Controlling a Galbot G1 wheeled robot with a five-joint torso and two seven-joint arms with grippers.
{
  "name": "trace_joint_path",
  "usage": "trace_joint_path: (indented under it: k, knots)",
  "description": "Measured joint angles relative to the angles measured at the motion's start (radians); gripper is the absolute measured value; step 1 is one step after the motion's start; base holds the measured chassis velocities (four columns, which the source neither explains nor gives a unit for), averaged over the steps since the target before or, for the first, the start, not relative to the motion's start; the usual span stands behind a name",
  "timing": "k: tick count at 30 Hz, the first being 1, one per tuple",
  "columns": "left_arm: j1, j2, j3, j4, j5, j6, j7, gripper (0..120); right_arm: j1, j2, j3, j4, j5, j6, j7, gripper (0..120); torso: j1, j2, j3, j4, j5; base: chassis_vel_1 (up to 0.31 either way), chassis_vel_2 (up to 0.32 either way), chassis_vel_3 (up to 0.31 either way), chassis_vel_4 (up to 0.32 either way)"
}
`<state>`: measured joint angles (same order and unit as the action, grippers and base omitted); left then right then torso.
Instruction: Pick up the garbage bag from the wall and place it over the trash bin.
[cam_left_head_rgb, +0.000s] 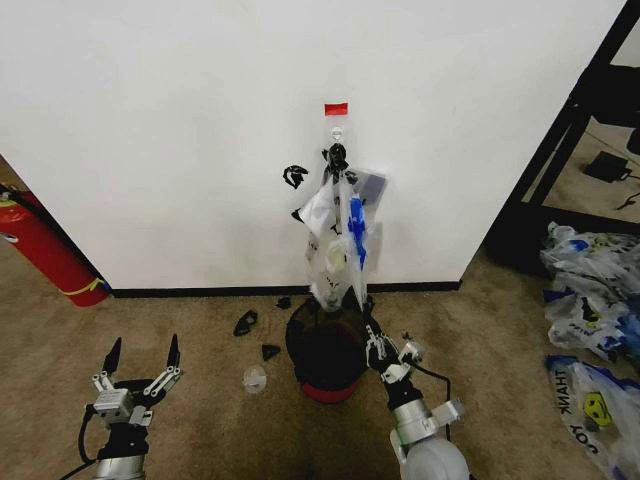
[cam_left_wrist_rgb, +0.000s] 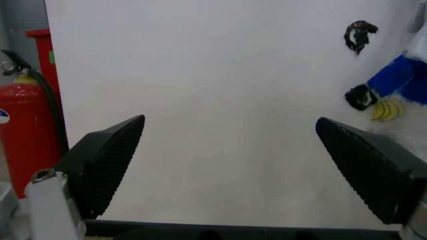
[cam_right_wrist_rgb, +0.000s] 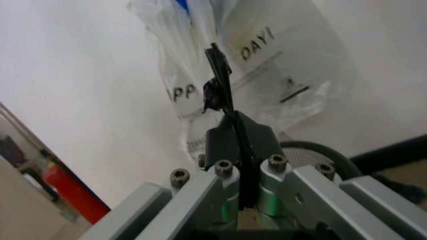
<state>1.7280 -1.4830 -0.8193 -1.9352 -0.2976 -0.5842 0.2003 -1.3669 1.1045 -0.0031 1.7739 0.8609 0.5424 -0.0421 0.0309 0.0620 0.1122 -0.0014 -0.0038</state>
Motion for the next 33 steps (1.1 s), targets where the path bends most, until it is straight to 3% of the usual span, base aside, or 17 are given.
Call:
trace_joint_path:
  k: [14, 24, 29, 33]
  knots:
    - [-0.018, 0.017, 0.002, 0.005, -0.012, 0.011, 0.0, 100, -0.056, -0.008, 0.0, 0.01, -0.082, 0.026, 0.043, 0, 0.0, 0.0, 0.0, -0.0001, -0.0001, 0.0, 0.0, 0.0, 0.0]
    - [-0.1, 0.088, 0.055, -0.013, -0.015, 0.064, -0.008, 100, 0.112, 0.073, 0.069, -0.077, -0.076, 0.05, -0.023, 0, 0.0, 0.0, 0.0, 0.0003, 0.0, 0.0, 0.0, 0.0, 0.0]
    - [-0.221, 0.164, 0.161, -0.042, -0.072, 0.119, -0.01, 100, 0.212, 0.109, 0.085, -0.109, -0.079, 0.069, -0.183, 0, 0.0, 0.0, 0.0, -0.0004, -0.0002, 0.0, 0.0, 0.0, 0.0]
    - [-0.349, 0.247, 0.321, -0.045, -0.174, 0.185, -0.009, 100, 0.251, 0.138, 0.088, -0.147, -0.103, 0.085, -0.311, 0, 0.0, 0.0, 0.0, -0.0001, -0.0002, 0.0, 0.0, 0.0, 0.0]
